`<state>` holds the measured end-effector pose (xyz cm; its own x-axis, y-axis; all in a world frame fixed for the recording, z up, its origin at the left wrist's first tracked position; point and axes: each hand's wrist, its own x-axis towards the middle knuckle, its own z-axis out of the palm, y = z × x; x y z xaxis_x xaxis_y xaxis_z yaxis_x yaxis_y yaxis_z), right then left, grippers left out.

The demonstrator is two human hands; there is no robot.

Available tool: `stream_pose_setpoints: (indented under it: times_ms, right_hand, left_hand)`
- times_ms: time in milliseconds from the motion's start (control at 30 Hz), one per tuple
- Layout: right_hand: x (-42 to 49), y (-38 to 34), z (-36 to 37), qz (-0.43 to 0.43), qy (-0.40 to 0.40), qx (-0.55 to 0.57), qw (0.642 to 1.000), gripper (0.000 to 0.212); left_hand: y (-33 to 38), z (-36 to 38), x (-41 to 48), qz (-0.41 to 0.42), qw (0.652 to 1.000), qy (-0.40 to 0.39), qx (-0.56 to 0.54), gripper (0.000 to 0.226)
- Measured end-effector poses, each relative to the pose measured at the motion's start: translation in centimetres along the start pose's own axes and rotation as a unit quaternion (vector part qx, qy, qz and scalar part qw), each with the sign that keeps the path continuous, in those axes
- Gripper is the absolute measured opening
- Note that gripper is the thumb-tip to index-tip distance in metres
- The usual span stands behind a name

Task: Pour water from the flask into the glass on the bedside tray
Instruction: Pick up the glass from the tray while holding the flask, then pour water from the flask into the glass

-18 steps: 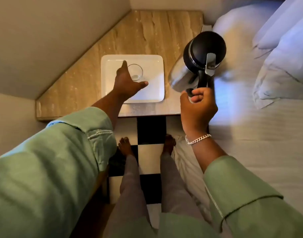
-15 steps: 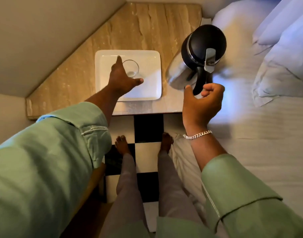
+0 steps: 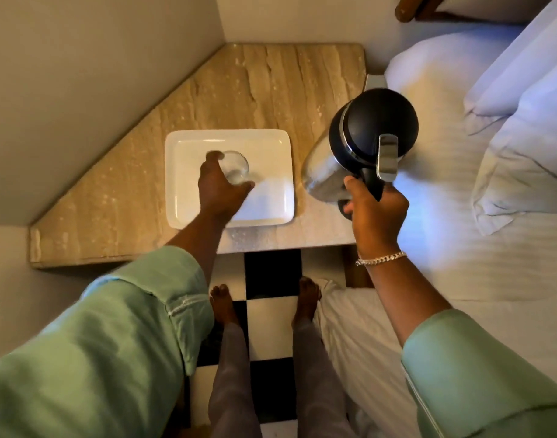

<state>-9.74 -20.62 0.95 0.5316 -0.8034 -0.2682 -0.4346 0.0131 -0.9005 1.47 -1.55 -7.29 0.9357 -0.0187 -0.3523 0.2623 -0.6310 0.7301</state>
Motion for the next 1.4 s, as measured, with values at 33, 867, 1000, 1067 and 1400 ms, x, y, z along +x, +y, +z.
stream_pose_setpoints:
  times_ms: [33, 867, 1000, 1067, 1400]
  right_hand:
    - [0.4, 0.2, 0.0, 0.001, -0.004, 0.005, 1.0, 0.012]
    - [1.7, -8.2, -4.2, -0.123, -0.049, -0.049, 0.99, 0.016]
    - [1.2, -15.7, -6.5, -0.19, -0.102, -0.049, 0.975, 0.013]
    - [1.4, -19.4, -7.7, -0.232, -0.12, -0.074, 0.962, 0.015]
    - [-0.2, -37.6, -11.3, -0.38, -0.217, -0.191, 0.879, 0.016]
  left_hand:
    - [-0.1, 0.1, 0.0, 0.011, 1.0, 0.007, -0.005, 0.077]
    - [14.0, -12.8, -0.8, 0.176, 0.984, -0.005, -0.023, 0.06]
    - [19.2, -16.4, -2.6, 0.208, 0.977, -0.019, -0.03, 0.072]
    - [21.2, -17.7, -3.3, 0.209, 0.977, -0.029, -0.04, 0.079]
    - [30.1, -24.9, -5.9, 0.276, 0.96, -0.042, -0.036, 0.074]
